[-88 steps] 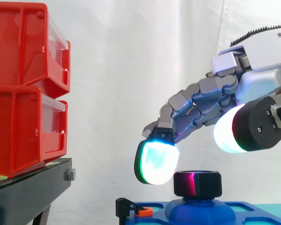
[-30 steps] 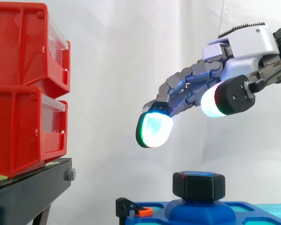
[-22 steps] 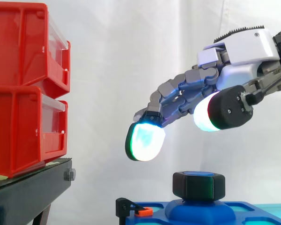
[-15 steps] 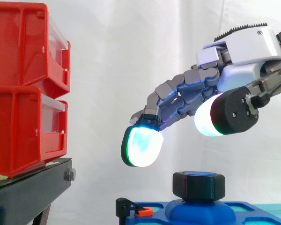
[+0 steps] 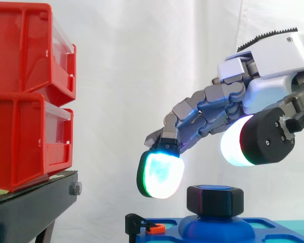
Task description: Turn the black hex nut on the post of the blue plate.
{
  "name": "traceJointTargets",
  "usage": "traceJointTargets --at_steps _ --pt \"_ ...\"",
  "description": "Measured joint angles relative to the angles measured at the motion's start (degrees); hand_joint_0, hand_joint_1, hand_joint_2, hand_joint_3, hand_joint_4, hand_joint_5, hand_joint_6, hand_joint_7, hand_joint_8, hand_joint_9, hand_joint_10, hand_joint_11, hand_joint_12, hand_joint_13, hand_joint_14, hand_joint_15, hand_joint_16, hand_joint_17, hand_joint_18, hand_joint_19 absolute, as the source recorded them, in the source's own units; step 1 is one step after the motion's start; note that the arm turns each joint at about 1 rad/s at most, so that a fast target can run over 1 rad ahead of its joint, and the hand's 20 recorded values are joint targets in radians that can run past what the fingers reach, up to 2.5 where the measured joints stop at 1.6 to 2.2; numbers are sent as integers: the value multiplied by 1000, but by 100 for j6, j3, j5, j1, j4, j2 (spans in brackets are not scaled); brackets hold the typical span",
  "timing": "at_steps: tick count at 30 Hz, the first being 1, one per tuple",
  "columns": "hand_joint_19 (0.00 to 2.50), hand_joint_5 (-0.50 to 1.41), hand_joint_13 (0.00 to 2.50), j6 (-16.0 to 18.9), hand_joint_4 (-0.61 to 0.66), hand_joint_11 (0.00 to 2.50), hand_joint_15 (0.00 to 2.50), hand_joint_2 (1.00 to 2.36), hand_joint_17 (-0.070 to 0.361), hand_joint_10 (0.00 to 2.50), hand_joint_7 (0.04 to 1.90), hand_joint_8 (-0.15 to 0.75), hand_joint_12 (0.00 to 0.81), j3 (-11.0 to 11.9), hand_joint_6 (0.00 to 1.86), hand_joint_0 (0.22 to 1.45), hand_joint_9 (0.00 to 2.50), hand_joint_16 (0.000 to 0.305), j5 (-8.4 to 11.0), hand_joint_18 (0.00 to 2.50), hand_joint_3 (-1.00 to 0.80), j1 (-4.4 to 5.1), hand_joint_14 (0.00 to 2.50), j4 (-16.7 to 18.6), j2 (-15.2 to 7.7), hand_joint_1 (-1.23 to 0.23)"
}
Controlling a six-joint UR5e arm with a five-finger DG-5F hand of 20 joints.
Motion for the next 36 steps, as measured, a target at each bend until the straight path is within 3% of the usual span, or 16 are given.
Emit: traceJointTargets --at_steps 17,28,36 --pt "0 -197 23 0 208 0 0 1000 116 0 776 269 369 -2 502 475 375 51 -87 0 -500 -121 0 -215 1 -446" --pt "0 -198 24 -66 206 0 0 1000 116 0 779 269 369 -3 502 475 375 52 -309 0 -500 -331 0 -207 1 -446" --pt "0 -198 22 -175 202 0 0 1000 116 0 778 269 370 -3 502 475 373 52 -535 0 -500 -560 0 -155 1 -448"
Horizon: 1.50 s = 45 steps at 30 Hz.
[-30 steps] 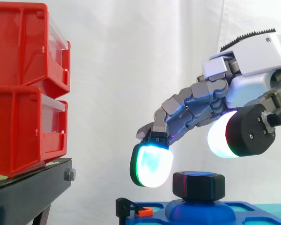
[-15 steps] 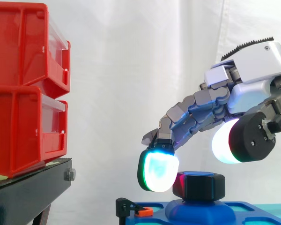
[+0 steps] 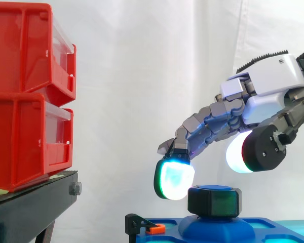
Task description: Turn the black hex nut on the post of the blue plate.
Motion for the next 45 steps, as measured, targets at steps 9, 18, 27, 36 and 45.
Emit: traceJointTargets --at_steps 9,18,27,36,45 --pt "0 -198 22 -96 202 0 0 1000 116 0 777 269 369 0 502 474 374 52 -256 0 -500 -199 0 71 0 -448" --pt "0 -199 20 -90 203 0 0 1000 116 0 778 269 369 9 502 475 373 52 -194 0 -500 -126 0 191 0 -447" --pt "0 -198 8 -51 210 0 0 1000 120 0 783 271 375 56 502 461 366 53 185 0 -500 154 0 195 0 -410" --pt "0 -197 6 -28 219 0 0 1000 121 0 790 273 374 60 502 465 368 54 519 0 -500 451 0 179 0 -363" --pt "0 -198 7 -25 219 0 0 1000 121 0 789 273 374 57 502 466 369 54 712 0 -500 613 0 93 0 -364"
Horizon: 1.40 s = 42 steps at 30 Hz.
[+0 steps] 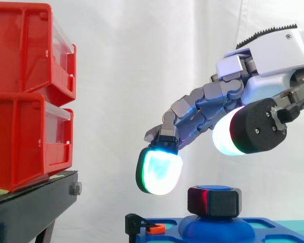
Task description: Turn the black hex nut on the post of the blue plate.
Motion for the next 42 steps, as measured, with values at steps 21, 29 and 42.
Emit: traceJointTargets --at_steps 21,29,42 --pt "0 -194 10 18 220 0 0 1000 121 0 789 272 374 -89 502 468 369 54 -31 0 -500 -14 0 -273 -1 -360" --pt "0 -194 12 -6 219 0 0 1000 121 0 792 273 374 -85 502 469 370 54 -112 0 -500 -103 0 -341 0 -360" --pt "0 -194 14 -47 219 0 0 1000 120 0 788 274 375 -83 502 469 370 54 -376 0 -500 -332 0 -323 0 -362"
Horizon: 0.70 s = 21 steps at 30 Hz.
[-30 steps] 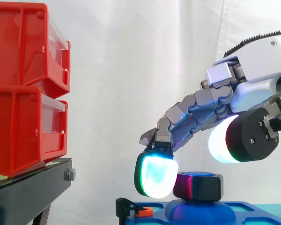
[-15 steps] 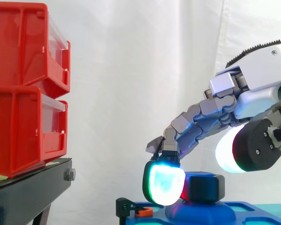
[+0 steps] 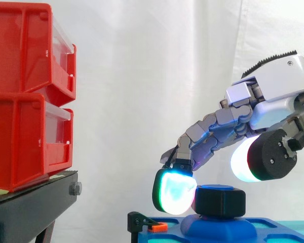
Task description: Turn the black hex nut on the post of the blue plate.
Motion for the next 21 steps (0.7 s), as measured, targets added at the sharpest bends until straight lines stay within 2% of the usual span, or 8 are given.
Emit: traceJointTargets --at_steps 15,21 --pt "0 -194 14 -97 218 0 0 1000 120 0 789 272 374 117 502 471 371 53 -330 0 -500 -291 0 -17 1 -367" --pt "0 -194 14 -125 221 0 0 1000 121 0 794 273 375 288 502 470 373 54 -378 0 -500 -340 0 -165 1 -353"
